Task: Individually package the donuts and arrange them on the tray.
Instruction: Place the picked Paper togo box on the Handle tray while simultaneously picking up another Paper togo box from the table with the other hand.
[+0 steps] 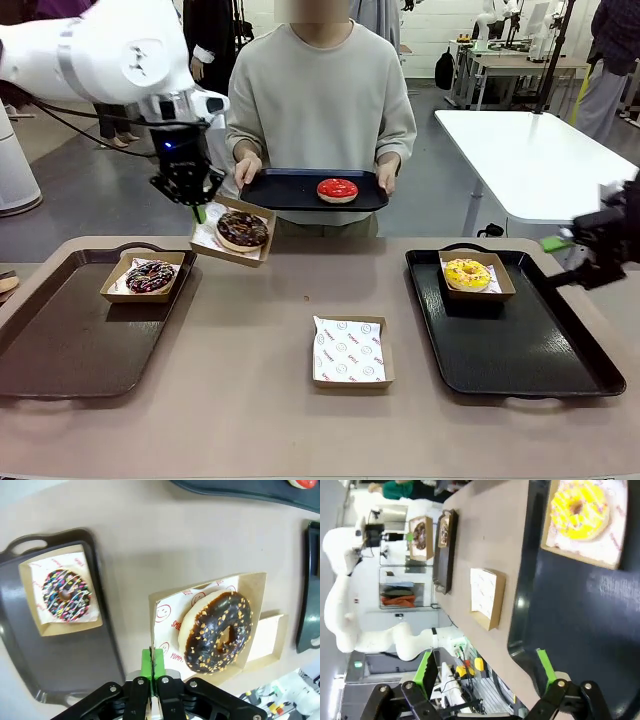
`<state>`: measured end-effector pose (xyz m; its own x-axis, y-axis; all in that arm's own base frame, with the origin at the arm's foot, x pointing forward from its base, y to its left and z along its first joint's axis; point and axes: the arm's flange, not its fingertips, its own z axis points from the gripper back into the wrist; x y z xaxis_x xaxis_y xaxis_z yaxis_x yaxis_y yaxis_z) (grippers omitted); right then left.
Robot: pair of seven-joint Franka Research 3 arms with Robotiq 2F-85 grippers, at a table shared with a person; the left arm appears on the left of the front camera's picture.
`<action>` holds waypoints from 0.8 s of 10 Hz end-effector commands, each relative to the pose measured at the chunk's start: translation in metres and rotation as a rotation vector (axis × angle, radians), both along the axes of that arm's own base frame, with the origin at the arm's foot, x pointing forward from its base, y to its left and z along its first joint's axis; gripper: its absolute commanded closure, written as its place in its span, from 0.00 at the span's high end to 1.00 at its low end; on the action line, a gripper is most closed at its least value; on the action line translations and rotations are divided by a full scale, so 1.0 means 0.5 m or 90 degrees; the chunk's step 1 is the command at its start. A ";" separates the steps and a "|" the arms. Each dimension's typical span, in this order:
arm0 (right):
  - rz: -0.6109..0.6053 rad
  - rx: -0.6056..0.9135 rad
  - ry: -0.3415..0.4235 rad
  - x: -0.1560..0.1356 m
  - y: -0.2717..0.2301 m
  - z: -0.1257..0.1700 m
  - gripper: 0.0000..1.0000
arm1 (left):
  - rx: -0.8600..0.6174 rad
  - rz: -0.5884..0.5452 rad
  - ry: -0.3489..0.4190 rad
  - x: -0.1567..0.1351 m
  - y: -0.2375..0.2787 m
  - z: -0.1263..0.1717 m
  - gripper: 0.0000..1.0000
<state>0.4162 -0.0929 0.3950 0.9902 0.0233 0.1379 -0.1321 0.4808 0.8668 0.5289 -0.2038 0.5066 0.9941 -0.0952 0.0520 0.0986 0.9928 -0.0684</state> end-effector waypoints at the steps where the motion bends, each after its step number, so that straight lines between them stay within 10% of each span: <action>1: 0.024 -0.088 0.038 0.024 0.101 0.054 1.00 | -0.007 -0.008 0.011 -0.036 0.071 0.018 0.01; 8: 0.058 -0.345 0.056 0.085 0.437 0.064 1.00 | -0.020 0.015 0.034 -0.093 0.244 -0.003 0.01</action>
<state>0.4502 0.1191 0.4327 0.9864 0.1641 0.0036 -0.1375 0.8139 0.5644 0.4900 -0.0881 0.5054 0.9987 -0.0471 -0.0193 0.0456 0.9961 -0.0751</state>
